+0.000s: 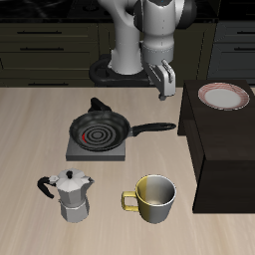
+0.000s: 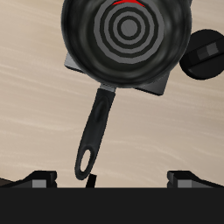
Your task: Place the frying pan on the top layer of the shelf and place the moka pot on the stove
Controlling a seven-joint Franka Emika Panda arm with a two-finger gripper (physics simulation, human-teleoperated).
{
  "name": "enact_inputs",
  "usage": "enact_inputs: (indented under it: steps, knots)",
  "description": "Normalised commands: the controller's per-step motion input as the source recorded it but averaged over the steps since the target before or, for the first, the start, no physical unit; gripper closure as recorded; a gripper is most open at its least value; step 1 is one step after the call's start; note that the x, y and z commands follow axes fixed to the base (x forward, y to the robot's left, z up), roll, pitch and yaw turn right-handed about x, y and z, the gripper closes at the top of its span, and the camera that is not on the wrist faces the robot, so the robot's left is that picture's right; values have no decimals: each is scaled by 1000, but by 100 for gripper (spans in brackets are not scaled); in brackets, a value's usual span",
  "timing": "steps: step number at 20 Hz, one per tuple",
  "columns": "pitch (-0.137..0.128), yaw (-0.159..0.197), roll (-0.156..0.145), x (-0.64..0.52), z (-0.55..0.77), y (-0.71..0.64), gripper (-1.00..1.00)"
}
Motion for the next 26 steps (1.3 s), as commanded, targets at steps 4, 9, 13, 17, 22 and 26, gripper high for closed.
enact_inputs:
  steps: [4, 9, 13, 17, 22, 26]
  knots:
    - [9, -1, 12, 87, -112, 55, -100]
    - [36, -6, 42, 123, -258, 209, -100]
    - [-24, 9, 38, 158, -140, 32, -100]
    - [20, 11, -24, 239, -249, -139, -100]
    - [23, -12, 2, 146, -158, -59, -100]
    - [15, -23, 1, 45, -150, -44, -100]
